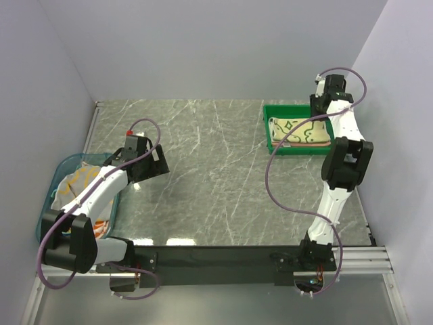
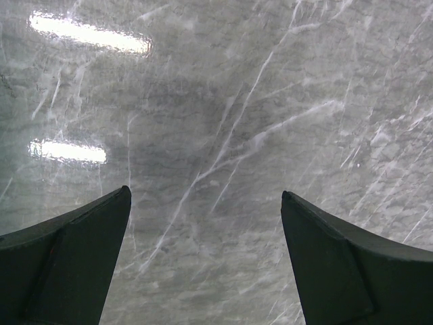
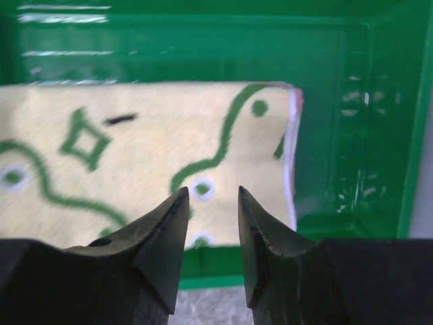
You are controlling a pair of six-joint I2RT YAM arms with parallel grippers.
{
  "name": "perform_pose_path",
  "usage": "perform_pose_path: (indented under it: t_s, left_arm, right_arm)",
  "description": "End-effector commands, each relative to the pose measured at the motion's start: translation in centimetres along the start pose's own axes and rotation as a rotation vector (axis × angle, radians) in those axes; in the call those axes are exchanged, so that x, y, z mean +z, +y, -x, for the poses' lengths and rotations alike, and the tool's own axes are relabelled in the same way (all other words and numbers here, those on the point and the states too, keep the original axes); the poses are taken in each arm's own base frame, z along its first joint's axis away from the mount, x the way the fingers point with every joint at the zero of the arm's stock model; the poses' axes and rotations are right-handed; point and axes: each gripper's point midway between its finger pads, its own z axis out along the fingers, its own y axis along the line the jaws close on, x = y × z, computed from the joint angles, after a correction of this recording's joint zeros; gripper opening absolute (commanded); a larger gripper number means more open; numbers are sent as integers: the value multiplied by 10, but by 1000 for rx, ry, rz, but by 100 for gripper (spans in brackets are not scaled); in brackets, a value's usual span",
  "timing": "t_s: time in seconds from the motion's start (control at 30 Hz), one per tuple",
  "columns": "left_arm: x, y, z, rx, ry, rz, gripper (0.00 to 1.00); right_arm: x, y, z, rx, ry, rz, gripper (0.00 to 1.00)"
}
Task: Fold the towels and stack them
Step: Neatly place the folded towel into the bin
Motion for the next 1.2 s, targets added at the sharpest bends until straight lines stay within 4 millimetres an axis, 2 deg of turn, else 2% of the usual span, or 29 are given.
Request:
perform_pose_path:
  t_s: [0.0, 0.07, 0.1, 0.17, 0.2, 0.23, 0.27, 0.3, 0.33, 0.37, 0.4, 0.47, 0.5, 0.53, 0.57, 0.63, 0.67, 0.7, 0.73, 0.77, 0.87, 0.97, 1.0, 1.03, 1.17]
  left_arm:
    - [-1, -8, 13, 20, -34, -33, 98]
    - [-2, -9, 12, 20, -29, -42, 98]
    - [-2, -10, 12, 18, -30, -44, 98]
    - [-3, -10, 13, 20, -33, -45, 98]
    - [-4, -10, 13, 20, -33, -45, 98]
    - [-5, -10, 14, 20, -39, -47, 98]
    - [-6, -11, 15, 20, -45, -51, 98]
    - [-7, -11, 16, 20, -48, -53, 98]
    - [-7, -11, 16, 21, -49, -53, 98]
    - [-8, -11, 15, 21, -51, -54, 98]
    - [-9, -11, 16, 21, -53, -55, 98]
    - [-12, -12, 18, 21, -66, -62, 98]
    - [-12, -13, 18, 21, -68, -65, 97]
    - [-13, -13, 19, 21, -70, -64, 98]
    - [-14, -13, 19, 21, -72, -66, 97]
    - [-16, -13, 19, 21, -78, -69, 97]
    - [-16, -13, 20, 21, -80, -70, 97]
    - [-17, -13, 19, 21, -80, -71, 97]
    - [-18, -13, 21, 20, -86, -72, 97]
    - [-18, -14, 22, 22, -89, -74, 97]
    - [-19, -14, 22, 22, -90, -75, 97]
    - [-20, -15, 22, 22, -94, -77, 97]
    - [-20, -15, 23, 22, -95, -78, 97]
    - [-21, -15, 24, 22, -99, -80, 97]
    - [-21, -15, 24, 22, -101, -81, 97]
  right_arm:
    - [-8, -42, 30, 104, -100, -219, 45]
    - [-21, -50, 44, 191, -169, -275, 51]
    - [-23, -49, 41, 216, -174, -280, 53]
    - [-31, -38, 53, 262, -246, -219, 54]
    - [-36, -24, 48, 290, -261, -163, 54]
    - [-39, -11, 58, 295, -318, -95, 54]
    - [-41, 3, 48, 315, -316, -54, 53]
    - [-43, 10, 48, 325, -329, -33, 49]
    - [-44, 32, 54, 343, -358, 57, 41]
    - [-48, 43, 55, 354, -370, 101, 38]
    - [-42, 54, 44, 369, -348, 140, 36]
    - [-41, 80, 50, 428, -374, 247, 33]
    - [-34, 90, 41, 462, -357, 276, 32]
    - [-36, 98, 53, 517, -403, 325, 30]
    - [-30, 113, 43, 540, -371, 372, 29]
    - [-33, 123, 61, 617, -447, 432, 29]
    - [-26, 132, 55, 641, -441, 444, 29]
    - [-24, 136, 58, 661, -457, 459, 29]
    - [-27, 141, 69, 696, -497, 499, 29]
    - [-19, 149, 63, 714, -482, 521, 29]
    - [-9, 167, 65, 756, -480, 566, 28]
    - [12, 175, 54, 796, -440, 558, 28]
    - [15, 190, 51, 803, -419, 574, 28]
    - [25, 192, 43, 819, -396, 564, 28]
    - [42, 201, 23, 852, -346, 559, 28]
